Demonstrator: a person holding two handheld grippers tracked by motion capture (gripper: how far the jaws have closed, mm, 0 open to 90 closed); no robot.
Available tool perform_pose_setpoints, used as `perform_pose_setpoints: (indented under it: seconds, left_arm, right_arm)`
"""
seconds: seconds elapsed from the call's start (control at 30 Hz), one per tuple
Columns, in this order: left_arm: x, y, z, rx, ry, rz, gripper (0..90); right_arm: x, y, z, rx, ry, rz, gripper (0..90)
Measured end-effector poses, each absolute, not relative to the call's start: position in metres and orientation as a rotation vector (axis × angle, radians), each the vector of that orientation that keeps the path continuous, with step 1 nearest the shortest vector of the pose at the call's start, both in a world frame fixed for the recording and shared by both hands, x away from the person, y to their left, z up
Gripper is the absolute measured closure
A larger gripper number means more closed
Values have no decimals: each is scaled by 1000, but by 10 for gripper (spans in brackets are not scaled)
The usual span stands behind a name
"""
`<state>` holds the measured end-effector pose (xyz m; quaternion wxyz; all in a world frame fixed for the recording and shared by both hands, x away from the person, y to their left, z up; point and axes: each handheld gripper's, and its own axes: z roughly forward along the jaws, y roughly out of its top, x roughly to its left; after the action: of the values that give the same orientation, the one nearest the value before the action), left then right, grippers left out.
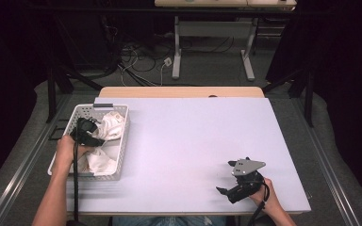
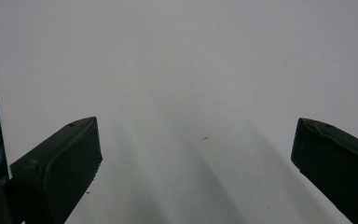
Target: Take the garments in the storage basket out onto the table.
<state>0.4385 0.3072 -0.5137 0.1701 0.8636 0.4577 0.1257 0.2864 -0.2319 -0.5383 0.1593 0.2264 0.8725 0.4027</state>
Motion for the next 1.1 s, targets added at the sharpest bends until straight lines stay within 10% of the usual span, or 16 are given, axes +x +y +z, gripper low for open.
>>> perform_pose_setpoints:
  seconds: [1.1]
  left_arm:
    - [419,312,-490,2347,1242,484,683]
  right_arm:
    - [285,-232,-538,639,2492,1147,11]
